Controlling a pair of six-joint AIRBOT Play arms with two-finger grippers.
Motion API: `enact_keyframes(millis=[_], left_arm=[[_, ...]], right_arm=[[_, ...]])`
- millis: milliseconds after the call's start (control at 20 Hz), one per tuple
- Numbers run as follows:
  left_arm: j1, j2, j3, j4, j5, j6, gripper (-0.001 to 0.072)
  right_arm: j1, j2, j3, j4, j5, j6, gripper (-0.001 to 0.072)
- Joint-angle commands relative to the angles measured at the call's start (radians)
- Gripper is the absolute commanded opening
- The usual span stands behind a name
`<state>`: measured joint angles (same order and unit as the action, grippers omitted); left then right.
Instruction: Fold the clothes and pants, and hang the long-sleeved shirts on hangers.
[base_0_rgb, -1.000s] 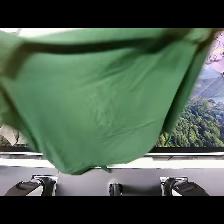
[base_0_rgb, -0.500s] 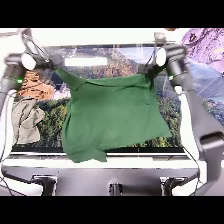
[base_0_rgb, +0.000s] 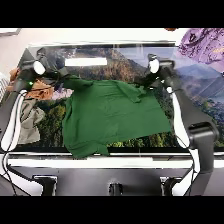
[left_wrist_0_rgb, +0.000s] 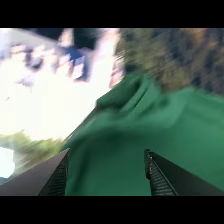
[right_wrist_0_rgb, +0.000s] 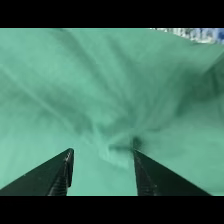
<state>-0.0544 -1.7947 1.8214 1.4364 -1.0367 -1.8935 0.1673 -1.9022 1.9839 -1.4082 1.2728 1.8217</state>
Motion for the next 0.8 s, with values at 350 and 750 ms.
enact_keyframes(millis=[350,750], left_arm=[[0.342,0.382,-0.413,-0.134,-0.406,0.252,0.0525],[0.383,0.581,-0.856,-0.136,-0.350,0.255,0.0521]], right_arm=[[-0.586,0.287,-0.397,0.276,0.273,-0.371,0.0502],[-0.774,0.303,-0.652,0.251,0.230,-0.454,0.0468]])
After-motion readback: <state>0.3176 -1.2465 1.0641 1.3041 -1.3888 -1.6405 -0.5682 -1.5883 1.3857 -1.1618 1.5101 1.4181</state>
